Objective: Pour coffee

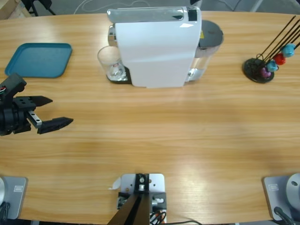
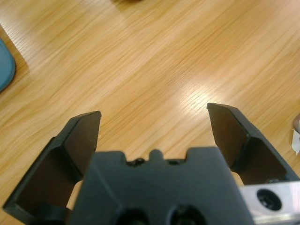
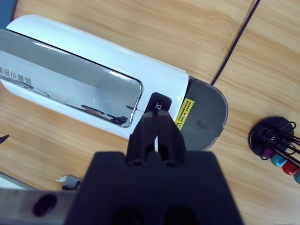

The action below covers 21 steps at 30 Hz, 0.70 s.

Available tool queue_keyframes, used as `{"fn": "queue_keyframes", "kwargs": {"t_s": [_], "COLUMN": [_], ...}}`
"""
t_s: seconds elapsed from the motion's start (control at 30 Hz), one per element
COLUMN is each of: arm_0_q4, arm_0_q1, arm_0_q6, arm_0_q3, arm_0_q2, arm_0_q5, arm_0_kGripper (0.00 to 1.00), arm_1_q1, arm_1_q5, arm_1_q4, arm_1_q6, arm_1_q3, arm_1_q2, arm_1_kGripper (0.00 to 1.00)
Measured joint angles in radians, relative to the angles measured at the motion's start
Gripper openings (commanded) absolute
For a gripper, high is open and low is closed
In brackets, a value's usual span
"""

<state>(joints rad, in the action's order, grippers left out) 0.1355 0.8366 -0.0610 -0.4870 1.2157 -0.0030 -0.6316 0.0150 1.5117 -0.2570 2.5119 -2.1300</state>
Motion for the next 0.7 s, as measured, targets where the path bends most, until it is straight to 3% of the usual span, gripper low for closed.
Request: {"fn": "queue_keyframes", "kwargs": {"t_s": [0.7], "arm_0_q4": [-0.003], "arm_0_q1": [-0.005], "arm_0_q6": [0.0], "arm_0_q3": [0.0], "arm_0_q2": [0.0], "arm_0_q5": [-0.005], "arm_0_kGripper": [1.0], "arm_1_q1": [0.008], "arm_1_q5": [0.0], "arm_1_q4": [0.0], "arm_1_q6": [0.009], "arm_1_q3": [-0.001], "arm_1_q2": [0.0], "arm_1_kGripper": [0.0]}}
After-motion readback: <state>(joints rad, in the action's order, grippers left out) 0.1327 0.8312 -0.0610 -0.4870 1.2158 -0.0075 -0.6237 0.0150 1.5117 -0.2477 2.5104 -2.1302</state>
